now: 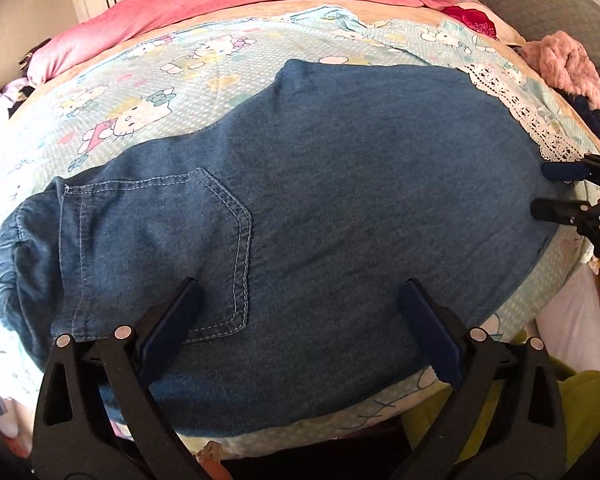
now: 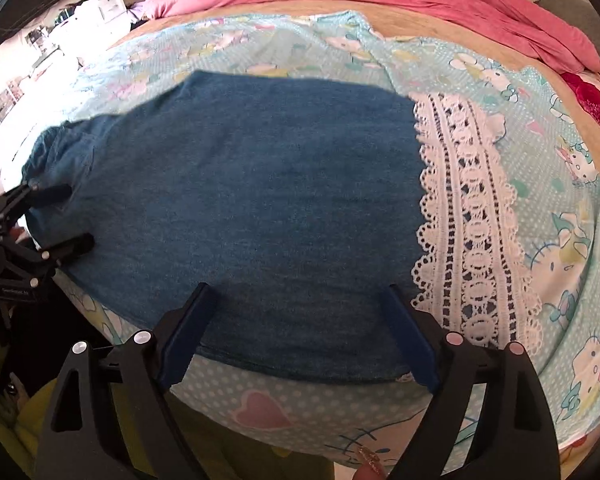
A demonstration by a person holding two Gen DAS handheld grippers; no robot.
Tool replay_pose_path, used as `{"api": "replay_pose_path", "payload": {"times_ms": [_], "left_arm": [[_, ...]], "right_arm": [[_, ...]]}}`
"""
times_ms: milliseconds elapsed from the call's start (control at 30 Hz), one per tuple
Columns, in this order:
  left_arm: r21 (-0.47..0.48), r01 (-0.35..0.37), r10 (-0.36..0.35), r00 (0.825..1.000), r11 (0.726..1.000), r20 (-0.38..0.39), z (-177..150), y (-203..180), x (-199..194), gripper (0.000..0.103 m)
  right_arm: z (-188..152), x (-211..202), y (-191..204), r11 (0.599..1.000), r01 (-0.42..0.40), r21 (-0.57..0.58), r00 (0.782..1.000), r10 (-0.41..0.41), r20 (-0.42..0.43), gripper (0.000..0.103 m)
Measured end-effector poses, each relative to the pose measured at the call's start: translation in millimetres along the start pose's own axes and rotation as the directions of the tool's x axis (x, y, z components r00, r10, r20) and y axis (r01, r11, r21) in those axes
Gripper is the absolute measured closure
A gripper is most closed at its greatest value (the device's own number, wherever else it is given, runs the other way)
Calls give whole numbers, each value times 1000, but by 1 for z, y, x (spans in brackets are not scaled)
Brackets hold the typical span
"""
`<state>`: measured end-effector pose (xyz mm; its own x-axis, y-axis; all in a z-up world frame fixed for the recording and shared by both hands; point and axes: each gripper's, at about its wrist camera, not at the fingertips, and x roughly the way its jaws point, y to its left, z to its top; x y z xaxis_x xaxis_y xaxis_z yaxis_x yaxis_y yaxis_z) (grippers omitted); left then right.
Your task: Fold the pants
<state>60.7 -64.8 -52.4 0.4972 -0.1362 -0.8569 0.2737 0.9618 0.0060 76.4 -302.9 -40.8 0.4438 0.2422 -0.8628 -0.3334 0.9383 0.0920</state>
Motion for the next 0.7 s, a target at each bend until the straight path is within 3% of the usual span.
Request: {"api": "replay_pose_path", "payload": {"times_ms": [167,300,467,700], "left_arm": [[-66,54,-51,998,996,38,4,6,-17,10],[-80,53,-48,996,995,70,11,8,-30,10],[-118,88,-78,993,989,86,23,11,-40,10],[-98,85,-75,993,992,94,45,-3,-43,10]], "right_arm": [[6,-20,-8,1000,2,24,997,-4,80,18],[9,-31,-15,998,1,58,992,-8,126,18],[10,-43,-25,996,23,84,983,-38,179,11],[6,-59,-46,988,34,149,970,-69,234,11]]}}
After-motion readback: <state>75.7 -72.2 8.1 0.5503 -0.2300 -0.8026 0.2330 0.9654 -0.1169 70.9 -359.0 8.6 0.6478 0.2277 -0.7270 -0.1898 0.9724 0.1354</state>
